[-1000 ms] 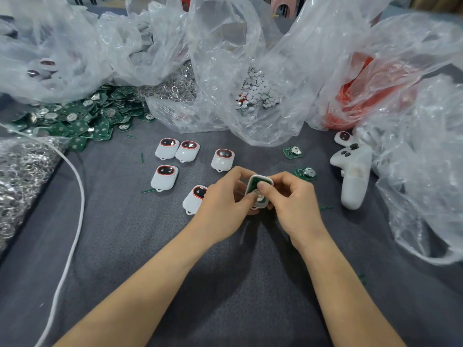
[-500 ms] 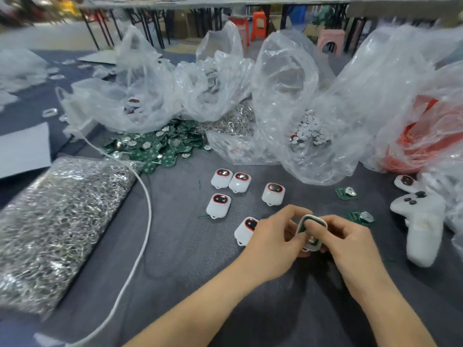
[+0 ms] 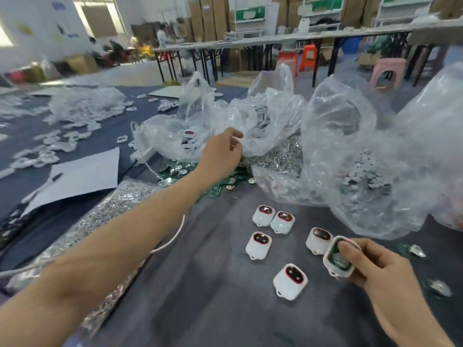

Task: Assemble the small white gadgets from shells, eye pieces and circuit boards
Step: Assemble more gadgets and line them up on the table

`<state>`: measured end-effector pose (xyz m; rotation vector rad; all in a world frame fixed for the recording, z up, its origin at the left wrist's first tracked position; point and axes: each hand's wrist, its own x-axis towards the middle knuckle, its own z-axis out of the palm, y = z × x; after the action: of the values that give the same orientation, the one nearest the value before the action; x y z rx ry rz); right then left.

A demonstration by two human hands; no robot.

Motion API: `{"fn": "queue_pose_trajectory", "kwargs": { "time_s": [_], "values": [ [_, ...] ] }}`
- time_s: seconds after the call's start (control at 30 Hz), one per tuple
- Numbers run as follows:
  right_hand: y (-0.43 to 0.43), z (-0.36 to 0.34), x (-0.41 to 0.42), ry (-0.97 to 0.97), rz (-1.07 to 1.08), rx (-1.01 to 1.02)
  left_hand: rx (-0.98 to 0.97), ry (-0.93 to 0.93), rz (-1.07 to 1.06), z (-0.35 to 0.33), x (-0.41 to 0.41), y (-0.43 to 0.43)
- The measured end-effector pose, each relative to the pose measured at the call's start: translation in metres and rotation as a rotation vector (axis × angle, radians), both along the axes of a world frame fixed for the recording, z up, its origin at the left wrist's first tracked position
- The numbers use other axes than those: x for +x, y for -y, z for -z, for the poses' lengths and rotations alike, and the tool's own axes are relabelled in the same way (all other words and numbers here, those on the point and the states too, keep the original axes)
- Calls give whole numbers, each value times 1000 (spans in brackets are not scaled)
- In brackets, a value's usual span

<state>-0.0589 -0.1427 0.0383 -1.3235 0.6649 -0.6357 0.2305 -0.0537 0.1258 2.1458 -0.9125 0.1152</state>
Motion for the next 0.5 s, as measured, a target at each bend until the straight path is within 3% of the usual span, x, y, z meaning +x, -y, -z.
{"fn": "queue_pose_trajectory", "kwargs": {
  "time_s": [0.13,0.37,0.5],
  "values": [
    [4,12,5,59,157,-51,37,117,68,-2,32,72],
    [6,29,17,43,288,-189,488,128,6,22,76,142],
    [3,36,20,-20,279,-279,482,141,-92,29,83,149]
  ]
}}
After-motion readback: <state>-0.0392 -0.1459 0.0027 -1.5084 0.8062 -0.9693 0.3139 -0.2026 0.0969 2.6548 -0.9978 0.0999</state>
